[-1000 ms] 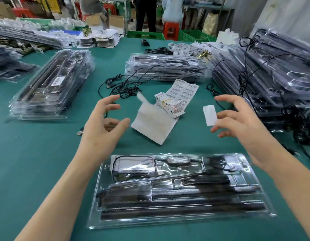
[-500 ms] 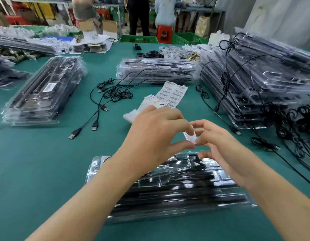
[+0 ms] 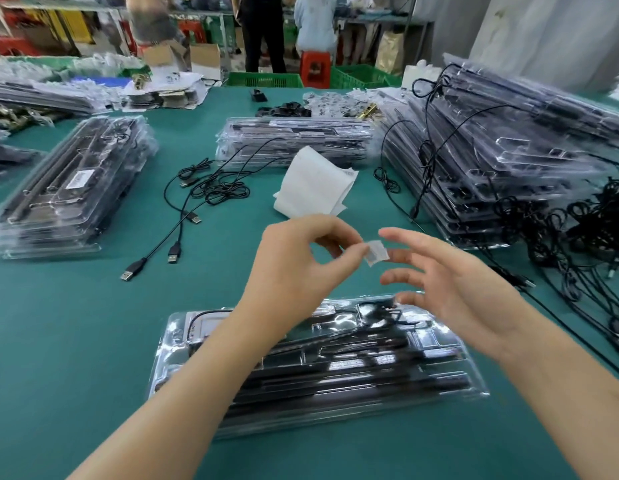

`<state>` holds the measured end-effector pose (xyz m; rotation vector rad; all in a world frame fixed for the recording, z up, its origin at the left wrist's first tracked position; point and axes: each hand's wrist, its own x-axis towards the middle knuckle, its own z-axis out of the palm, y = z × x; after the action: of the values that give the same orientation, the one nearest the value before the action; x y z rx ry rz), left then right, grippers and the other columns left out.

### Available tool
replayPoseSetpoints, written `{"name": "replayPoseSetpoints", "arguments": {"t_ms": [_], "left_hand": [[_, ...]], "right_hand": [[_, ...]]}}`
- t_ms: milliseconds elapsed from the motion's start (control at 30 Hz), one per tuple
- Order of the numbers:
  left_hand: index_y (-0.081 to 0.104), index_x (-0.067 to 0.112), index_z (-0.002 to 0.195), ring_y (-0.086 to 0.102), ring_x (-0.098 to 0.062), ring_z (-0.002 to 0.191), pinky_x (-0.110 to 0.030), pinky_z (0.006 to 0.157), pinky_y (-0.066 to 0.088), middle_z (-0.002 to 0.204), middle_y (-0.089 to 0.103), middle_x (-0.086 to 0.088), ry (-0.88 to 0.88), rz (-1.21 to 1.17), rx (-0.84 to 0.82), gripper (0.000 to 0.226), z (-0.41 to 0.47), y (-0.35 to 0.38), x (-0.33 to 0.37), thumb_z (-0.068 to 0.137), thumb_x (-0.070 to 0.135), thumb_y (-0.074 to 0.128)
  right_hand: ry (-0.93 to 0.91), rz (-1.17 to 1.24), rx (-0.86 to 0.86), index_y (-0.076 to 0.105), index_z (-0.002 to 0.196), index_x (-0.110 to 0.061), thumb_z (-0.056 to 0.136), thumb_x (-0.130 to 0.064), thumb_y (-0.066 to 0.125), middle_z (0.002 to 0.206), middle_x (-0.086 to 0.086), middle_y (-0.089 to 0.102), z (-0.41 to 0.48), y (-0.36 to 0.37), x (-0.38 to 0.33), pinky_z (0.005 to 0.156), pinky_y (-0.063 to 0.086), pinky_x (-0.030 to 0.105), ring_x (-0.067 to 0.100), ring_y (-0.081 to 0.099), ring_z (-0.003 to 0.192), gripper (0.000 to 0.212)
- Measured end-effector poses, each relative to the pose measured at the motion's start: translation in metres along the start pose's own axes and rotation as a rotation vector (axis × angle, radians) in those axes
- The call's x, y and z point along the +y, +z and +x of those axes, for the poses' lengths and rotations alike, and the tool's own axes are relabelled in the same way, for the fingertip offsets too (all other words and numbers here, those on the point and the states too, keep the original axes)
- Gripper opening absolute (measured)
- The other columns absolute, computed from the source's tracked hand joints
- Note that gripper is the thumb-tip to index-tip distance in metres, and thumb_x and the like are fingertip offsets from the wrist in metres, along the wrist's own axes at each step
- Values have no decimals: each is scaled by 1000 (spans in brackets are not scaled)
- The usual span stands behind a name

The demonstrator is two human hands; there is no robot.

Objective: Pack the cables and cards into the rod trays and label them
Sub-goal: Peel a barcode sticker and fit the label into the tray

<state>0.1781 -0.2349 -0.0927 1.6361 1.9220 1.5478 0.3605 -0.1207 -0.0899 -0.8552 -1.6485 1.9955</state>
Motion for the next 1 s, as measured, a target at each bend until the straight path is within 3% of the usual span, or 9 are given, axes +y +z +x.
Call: {"name": "replayPoseSetpoints", "arguments": {"t_ms": [167,333,500,600,733,833,933,1000], "left_hand": [[79,17,95,70,-6,75,-20,65,51,89,79,1,-448,-491,-135,13,1,4,-4,92,28,74],[77,15,97,72,-5,78,-27,74,51,91,80,2,-591,-550,-88,14,-5,16,-7,92,28,74],[75,14,100,74,-4,80,-19,69,51,92,80,4,-656,-560,-95,18,-8,22,-11,93,30,73],[74,16,99,75,-6,81,-17,65,51,92,80,5,-650,-542,-117,17,-10,23,-12,93,31,73],[75,20,89,76,-8,76,-28,68,52,84,79,8,-558,-321,-96,12,-11,20,-15,93,32,72],[74,24,86,73,-3,72,-18,63,54,77,76,12,-456,-131,-14,7,-13,14,-21,93,26,71],[78,30,95,67,4,84,-10,74,48,85,74,20,-254,103,-132,11,-23,16,-19,94,22,69],[78,30,102,64,2,93,-16,82,46,98,71,20,-92,255,-240,15,-32,21,-14,97,23,65]], "right_hand": [[-46,-225,121,79,96,-21,84,-40,68,97,4,76,0,-1,4,69,50,30,13,68,79,25],[-102,-244,215,78,82,-21,98,-25,64,84,4,74,1,0,10,56,47,22,12,65,69,22],[-162,-323,216,78,85,-21,96,-27,66,83,3,75,1,-4,13,53,46,18,10,63,65,17],[-204,-380,226,77,83,-23,94,-22,70,78,3,75,3,-7,16,53,44,14,9,62,61,13],[-200,-419,237,77,81,-24,92,-21,71,68,0,69,6,-15,16,51,42,12,6,58,57,13],[-134,-527,218,76,81,-26,92,-26,71,65,-3,67,4,-28,18,55,40,18,6,55,56,12],[-38,-732,148,74,78,-31,89,-30,71,68,-5,69,3,-34,24,64,44,27,4,56,57,12],[-28,-824,153,73,76,-34,88,-37,71,68,-10,69,4,-35,26,66,44,27,-1,55,57,13]]}}
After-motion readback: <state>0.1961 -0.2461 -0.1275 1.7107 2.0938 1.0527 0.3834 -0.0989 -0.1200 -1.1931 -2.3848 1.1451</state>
